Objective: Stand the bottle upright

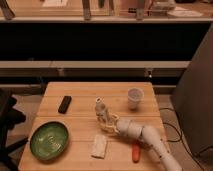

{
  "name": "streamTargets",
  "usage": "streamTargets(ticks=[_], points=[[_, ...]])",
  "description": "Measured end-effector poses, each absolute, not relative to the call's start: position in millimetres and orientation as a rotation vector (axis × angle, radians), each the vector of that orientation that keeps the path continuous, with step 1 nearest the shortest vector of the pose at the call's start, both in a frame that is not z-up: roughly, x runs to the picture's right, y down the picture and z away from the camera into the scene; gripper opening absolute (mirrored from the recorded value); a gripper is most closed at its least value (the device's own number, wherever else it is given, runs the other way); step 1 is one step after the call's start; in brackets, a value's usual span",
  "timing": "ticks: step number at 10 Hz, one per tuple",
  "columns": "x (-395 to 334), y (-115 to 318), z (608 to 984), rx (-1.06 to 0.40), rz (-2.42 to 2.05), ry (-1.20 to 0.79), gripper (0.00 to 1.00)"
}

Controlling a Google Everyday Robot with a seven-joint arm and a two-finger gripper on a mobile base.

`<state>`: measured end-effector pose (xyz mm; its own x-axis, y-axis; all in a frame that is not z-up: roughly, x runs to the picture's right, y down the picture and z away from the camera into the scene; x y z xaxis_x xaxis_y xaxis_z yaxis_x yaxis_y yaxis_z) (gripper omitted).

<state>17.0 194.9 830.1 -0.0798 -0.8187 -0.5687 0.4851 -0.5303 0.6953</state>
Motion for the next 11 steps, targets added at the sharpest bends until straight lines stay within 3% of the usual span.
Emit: streamTargets(ticks=[9, 11], points=[[24.3, 202.8, 826.0, 1.192, -1.799, -0.447, 0.01], [23.8, 204.4, 825.5, 1.182, -1.811, -0.466, 0.18]])
